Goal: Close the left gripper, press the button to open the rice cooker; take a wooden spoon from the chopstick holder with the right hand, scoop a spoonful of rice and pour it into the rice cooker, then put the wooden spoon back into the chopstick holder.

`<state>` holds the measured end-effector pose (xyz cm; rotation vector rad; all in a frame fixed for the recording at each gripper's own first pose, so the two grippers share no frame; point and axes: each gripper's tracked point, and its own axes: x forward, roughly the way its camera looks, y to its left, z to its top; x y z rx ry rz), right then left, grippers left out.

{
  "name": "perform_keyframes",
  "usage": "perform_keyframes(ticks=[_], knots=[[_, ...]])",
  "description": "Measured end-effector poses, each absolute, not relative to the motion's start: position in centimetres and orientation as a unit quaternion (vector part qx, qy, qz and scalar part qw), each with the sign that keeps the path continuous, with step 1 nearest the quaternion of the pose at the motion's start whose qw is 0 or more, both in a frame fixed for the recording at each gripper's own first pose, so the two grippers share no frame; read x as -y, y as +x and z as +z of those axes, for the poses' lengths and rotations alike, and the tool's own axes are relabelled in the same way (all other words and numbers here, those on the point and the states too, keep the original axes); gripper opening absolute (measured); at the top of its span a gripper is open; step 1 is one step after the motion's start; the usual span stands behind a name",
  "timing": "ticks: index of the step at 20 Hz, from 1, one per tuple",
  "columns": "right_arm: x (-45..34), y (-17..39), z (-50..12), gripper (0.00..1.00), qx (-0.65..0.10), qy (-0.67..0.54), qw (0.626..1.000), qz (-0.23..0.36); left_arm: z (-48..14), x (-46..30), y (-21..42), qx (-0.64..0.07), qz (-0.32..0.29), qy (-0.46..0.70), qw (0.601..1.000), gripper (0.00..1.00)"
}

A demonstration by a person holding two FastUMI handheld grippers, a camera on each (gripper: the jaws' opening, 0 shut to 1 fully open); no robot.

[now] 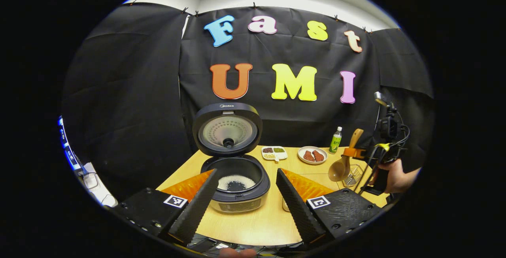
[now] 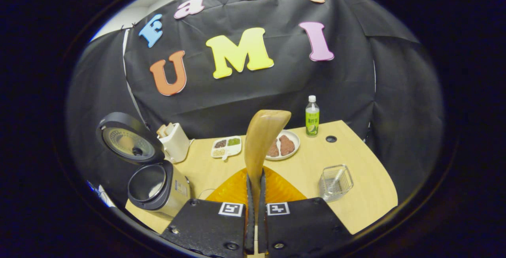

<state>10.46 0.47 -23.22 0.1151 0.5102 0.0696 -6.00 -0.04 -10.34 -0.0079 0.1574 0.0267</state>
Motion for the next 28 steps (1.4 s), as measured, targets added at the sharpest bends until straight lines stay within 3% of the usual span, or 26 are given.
perform_keyframes(ticks=[7, 16, 28], knots=[[-2.1, 10.3, -29.8, 0.08, -0.26, -0.038, 0.964, -0.025, -10.4, -3.1, -7.7, -0.068, -0.01, -0.001, 0.998, 0.95], [-2.2, 11.5, -33.9, 0.08, -0.265, -0.105, 0.957, -0.051, -9.7, -5.9, -7.6, -0.073, 0.019, -0.006, 0.997, 0.95], [-9.6, 11.1, -35.9, 0.09, -0.327, 0.042, 0.943, 0.051, -10.2, -7.3, -7.9, -0.086, 0.071, -0.017, 0.994, 0.95]])
